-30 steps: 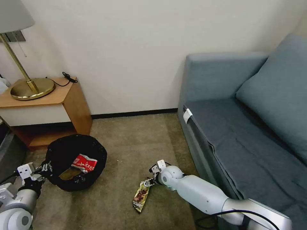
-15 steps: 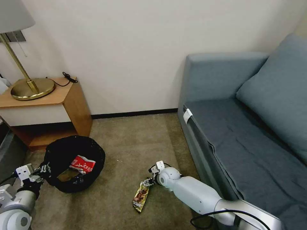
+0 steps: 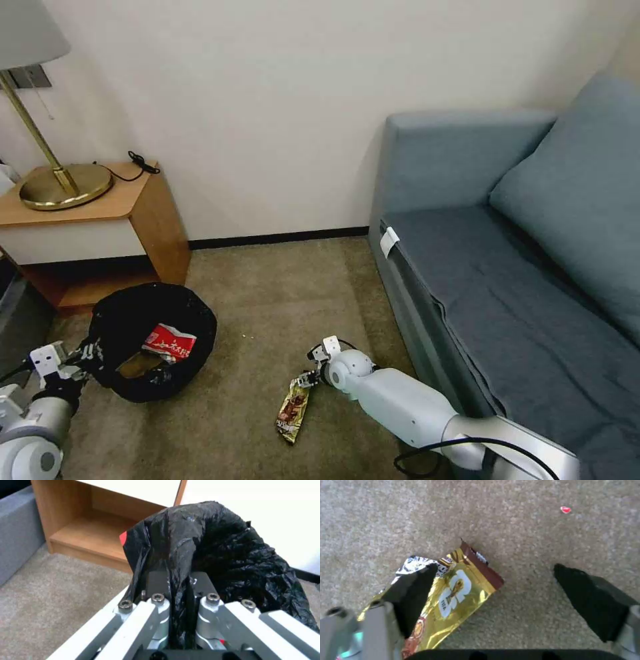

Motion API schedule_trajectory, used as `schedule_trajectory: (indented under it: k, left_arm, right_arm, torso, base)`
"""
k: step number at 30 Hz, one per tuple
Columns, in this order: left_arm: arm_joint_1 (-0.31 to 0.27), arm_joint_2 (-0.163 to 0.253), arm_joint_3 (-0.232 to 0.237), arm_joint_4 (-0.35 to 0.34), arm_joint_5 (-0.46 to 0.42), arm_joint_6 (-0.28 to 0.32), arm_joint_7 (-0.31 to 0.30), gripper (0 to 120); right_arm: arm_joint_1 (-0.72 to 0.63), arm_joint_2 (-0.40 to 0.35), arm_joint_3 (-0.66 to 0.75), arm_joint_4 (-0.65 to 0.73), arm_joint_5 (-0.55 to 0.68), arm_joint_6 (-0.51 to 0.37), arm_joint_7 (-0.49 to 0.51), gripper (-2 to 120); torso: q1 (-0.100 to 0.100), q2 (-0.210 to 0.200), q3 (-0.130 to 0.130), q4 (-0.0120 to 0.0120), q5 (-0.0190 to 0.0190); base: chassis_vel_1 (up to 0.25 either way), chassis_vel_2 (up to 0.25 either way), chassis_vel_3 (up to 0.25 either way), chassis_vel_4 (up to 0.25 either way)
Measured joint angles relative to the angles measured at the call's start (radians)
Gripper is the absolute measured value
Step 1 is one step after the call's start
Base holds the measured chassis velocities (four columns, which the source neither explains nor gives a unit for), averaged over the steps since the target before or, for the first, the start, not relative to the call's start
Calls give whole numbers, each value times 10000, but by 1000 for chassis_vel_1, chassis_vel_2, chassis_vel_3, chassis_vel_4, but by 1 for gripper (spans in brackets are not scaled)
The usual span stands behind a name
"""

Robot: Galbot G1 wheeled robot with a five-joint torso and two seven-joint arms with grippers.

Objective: Pick up the trash bin, then pick up the garbage on the floor and place it into the trash bin.

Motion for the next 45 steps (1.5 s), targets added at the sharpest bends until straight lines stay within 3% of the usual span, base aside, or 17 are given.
schedule_trajectory:
  k: [23, 25, 27, 31, 33, 36, 45]
  left_arm:
    - [-16, -33, 14, -9, 0, -15, 12, 5]
    - [-10, -46, 2, -11, 0, -15, 12, 5]
    - [-7, -53, -7, -13, 0, -16, 19, 5]
    - [-2, -58, -15, -5, 5, -35, 15, 5]
    - [-2, -58, -17, -6, 8, -39, 15, 5]
    - [6, -61, -15, -7, 8, -43, 21, 5]
    - [-7, 8, -2, -7, 11, -49, 30, 5]
  right_arm:
    - [35, -74, -69, -15, -108, 325, -137, 36]
    - [31, -91, -70, -4, -109, 367, -119, 28]
    - [-1, -77, -127, 110, -80, 403, -156, 19]
    - [0, -112, -125, 189, -55, 401, -163, 7]
    - [3, -122, -124, 225, -50, 413, -163, 1]
    - [25, -172, -87, 291, -51, 434, -122, 0]
    - [130, -360, -23, 663, -18, 475, 39, 0]
  torso:
    - [0, -5, 4, 6, 4]
    - [1, -5, 4, 7, 6]
    - [3, -10, 12, 37, 54]
    - [3, -10, 11, 37, 21]
    - [3, -10, 8, 28, 28]
    - [2, -10, 7, 11, 11]
    - [3, -8, 5, 12, 12]
  base:
    - [0, 0, 0, 0]
    - [0, 0, 0, 0]
    - [0, 0, 0, 0]
    - [25, 22, 21, 15]
    - [25, 14, 19, 19]
    - [0, 0, 0, 0]
    - [0, 0, 0, 0]
